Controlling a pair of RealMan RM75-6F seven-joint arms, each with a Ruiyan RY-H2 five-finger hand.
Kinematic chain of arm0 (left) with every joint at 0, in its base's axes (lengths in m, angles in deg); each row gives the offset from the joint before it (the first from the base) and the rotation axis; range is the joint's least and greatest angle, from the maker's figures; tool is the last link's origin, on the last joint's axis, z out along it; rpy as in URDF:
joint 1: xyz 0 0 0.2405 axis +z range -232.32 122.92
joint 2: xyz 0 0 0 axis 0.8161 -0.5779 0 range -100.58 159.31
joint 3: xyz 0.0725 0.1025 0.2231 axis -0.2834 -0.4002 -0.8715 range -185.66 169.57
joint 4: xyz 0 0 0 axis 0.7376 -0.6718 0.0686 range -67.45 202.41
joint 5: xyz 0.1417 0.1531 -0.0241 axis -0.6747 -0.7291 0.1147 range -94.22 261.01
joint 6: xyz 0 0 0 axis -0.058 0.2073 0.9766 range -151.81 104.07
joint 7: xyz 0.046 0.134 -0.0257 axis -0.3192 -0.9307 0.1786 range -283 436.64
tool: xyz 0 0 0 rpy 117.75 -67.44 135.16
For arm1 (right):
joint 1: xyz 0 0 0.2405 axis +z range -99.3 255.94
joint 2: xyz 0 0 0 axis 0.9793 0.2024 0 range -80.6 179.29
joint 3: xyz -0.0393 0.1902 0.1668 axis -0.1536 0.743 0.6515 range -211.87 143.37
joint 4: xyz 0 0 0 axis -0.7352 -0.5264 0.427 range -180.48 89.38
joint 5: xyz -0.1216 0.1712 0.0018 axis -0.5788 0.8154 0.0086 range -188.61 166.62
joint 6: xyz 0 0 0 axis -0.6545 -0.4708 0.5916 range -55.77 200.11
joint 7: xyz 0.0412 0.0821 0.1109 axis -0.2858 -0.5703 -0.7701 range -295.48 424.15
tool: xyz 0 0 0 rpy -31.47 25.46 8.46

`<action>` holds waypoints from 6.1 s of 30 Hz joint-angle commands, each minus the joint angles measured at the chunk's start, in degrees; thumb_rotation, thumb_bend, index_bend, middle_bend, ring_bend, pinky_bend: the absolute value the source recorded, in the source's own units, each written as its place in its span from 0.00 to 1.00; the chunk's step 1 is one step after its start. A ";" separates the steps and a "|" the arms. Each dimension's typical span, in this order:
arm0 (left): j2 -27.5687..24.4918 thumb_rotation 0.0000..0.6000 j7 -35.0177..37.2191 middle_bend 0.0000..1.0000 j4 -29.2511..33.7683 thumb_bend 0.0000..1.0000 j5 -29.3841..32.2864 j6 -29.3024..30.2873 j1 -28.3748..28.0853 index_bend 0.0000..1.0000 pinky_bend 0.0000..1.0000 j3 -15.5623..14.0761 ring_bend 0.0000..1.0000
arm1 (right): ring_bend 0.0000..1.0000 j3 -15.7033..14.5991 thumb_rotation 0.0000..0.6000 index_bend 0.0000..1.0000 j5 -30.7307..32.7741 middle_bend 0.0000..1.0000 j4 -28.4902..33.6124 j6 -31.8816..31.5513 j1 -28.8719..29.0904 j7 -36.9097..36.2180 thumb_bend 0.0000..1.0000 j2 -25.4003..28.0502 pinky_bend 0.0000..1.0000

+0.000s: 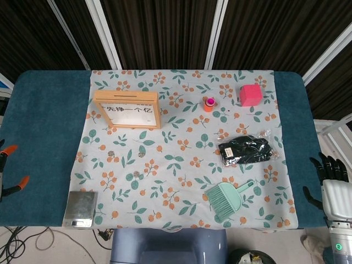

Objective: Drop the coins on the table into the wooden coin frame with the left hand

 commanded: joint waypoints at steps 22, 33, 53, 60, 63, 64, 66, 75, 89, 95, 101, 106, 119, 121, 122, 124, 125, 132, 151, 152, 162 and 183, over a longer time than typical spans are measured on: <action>13.41 1.00 -5.93 0.00 -13.76 0.28 -4.91 -19.32 -16.43 0.30 0.00 -0.38 0.00 | 0.03 0.96 1.00 0.17 2.71 0.07 1.23 -0.41 -0.65 0.70 0.39 -0.38 0.00; 21.28 1.00 -4.30 0.00 -21.55 0.45 -4.98 -23.51 -20.52 0.31 0.00 -0.83 0.00 | 0.03 1.25 1.00 0.17 3.28 0.07 1.57 -0.51 -0.77 0.99 0.39 -0.39 0.00; 29.42 1.00 -5.03 0.00 -32.52 0.44 -2.94 -26.55 -24.64 0.39 0.00 -0.38 0.00 | 0.03 1.71 1.00 0.17 4.19 0.07 1.86 -0.49 -0.87 1.22 0.39 -0.42 0.00; 30.98 1.00 -4.29 0.00 -35.19 0.44 -2.44 -27.28 -25.46 0.36 0.00 -0.33 0.00 | 0.03 1.78 1.00 0.17 4.28 0.07 1.92 -0.55 -0.90 1.38 0.39 -0.46 0.00; 31.50 1.00 -4.01 0.00 -36.08 0.44 -2.50 -27.80 -25.78 0.35 0.00 -0.68 0.00 | 0.03 1.83 1.00 0.17 4.29 0.07 1.94 -0.61 -0.90 1.46 0.39 -0.49 0.00; 31.67 1.00 -3.93 0.00 -36.35 0.44 -2.54 -27.91 -25.88 0.35 0.00 -0.78 0.00 | 0.03 1.82 1.00 0.17 4.31 0.07 1.93 -0.63 -0.92 1.47 0.39 -0.50 0.00; 31.90 1.00 -3.79 0.00 -36.68 0.44 -2.58 -27.99 -26.00 0.35 0.00 -0.87 0.00 | 0.03 1.85 1.00 0.17 4.34 0.07 1.90 -0.68 -0.94 1.49 0.39 -0.51 0.00; 32.89 1.00 -3.12 0.00 -37.97 0.44 -3.24 -27.80 -26.58 0.37 0.00 -1.54 0.00 | 0.03 1.97 1.00 0.17 4.46 0.07 1.86 -0.75 -0.95 1.64 0.39 -0.58 0.00; 33.71 1.00 -4.67 0.00 -39.34 0.44 -3.82 -27.19 -27.14 0.45 0.00 -2.35 0.00 | 0.03 2.08 1.00 0.17 4.62 0.07 1.92 -0.75 -0.98 1.68 0.39 -0.62 0.00; 34.22 1.00 -5.80 0.00 -39.90 0.44 -3.07 -27.34 -27.09 0.49 0.00 -2.23 0.00 | 0.03 2.12 1.00 0.17 4.78 0.07 2.04 -0.70 -1.02 1.65 0.39 -0.55 0.00; 34.21 1.00 -5.78 0.00 -39.54 0.44 -3.14 -27.09 -27.12 0.55 0.00 -2.38 0.00 | 0.03 2.16 1.00 0.17 4.83 0.07 2.10 -0.69 -1.02 1.65 0.39 -0.54 0.00; 34.16 1.00 -4.56 0.00 -39.22 0.45 -3.51 -26.20 -27.10 0.62 0.00 -2.34 0.00 | 0.03 2.13 1.00 0.17 4.70 0.07 2.05 -0.70 -1.01 1.57 0.39 -0.59 0.00; 32.46 1.00 -3.76 0.00 -37.47 0.46 -5.92 -21.34 -27.42 0.65 0.00 -1.93 0.00 | 0.03 2.11 1.00 0.17 4.55 0.07 2.04 -0.66 -1.01 1.18 0.39 -0.63 0.00; 30.66 1.00 -4.28 0.00 -34.74 0.46 -7.15 -18.70 -27.27 0.65 0.00 -1.71 0.00 | 0.03 2.20 1.00 0.17 4.69 0.07 2.06 -0.70 -1.03 1.14 0.39 -0.62 0.00; 29.41 1.00 -4.74 0.00 -32.84 0.46 -7.94 -17.12 -27.13 0.65 0.00 -1.61 0.00 | 0.03 2.25 1.00 0.17 4.77 0.07 2.07 -0.73 -1.06 1.07 0.39 -0.60 0.00; 26.04 1.00 -5.93 0.00 -27.78 0.46 -9.59 -13.85 -26.77 0.65 0.00 -1.28 0.00 | 0.03 2.32 1.00 0.17 4.82 0.07 2.11 -0.80 -1.08 0.99 0.39 -0.58 0.00; 24.03 1.00 -6.54 0.00 -24.70 0.47 -10.10 -12.85 -26.60 0.66 0.00 -1.09 0.00 | 0.03 2.33 1.00 0.17 4.82 0.07 2.12 -0.82 -1.09 1.00 0.39 -0.59 0.00; 6.14 1.00 -14.10 0.00 1.52 0.48 -9.21 -11.25 -27.60 0.68 0.00 4.83 0.00 | 0.03 2.47 1.00 0.17 5.06 0.07 2.19 -0.84 -1.07 1.06 0.39 -0.80 0.00; -0.46 1.00 -38.23 0.00 6.00 0.48 28.39 -29.30 -47.03 0.66 0.00 19.41 0.00 | 0.03 3.08 1.00 0.17 6.18 0.07 2.60 -1.06 -1.36 0.14 0.39 -0.69 0.00; 0.25 1.00 -38.82 0.00 4.70 0.48 29.63 -29.69 -47.99 0.66 0.00 19.36 0.00 | 0.03 3.16 1.00 0.17 6.29 0.07 2.64 -1.11 -1.39 0.10 0.39 -0.72 0.00; 6.75 1.00 -40.69 0.01 -7.43 0.42 36.15 -33.83 -54.47 0.66 0.00 16.90 0.00 | 0.03 3.81 1.00 0.17 7.49 0.07 2.81 -1.37 -1.55 0.08 0.39 -0.88 0.00; 14.56 1.00 -37.91 0.01 -20.05 0.36 35.65 -36.09 -58.21 0.63 0.00 12.07 0.00 | 0.03 4.57 1.00 0.17 8.83 0.07 2.87 -1.22 -1.52 -0.03 0.39 -1.04 0.00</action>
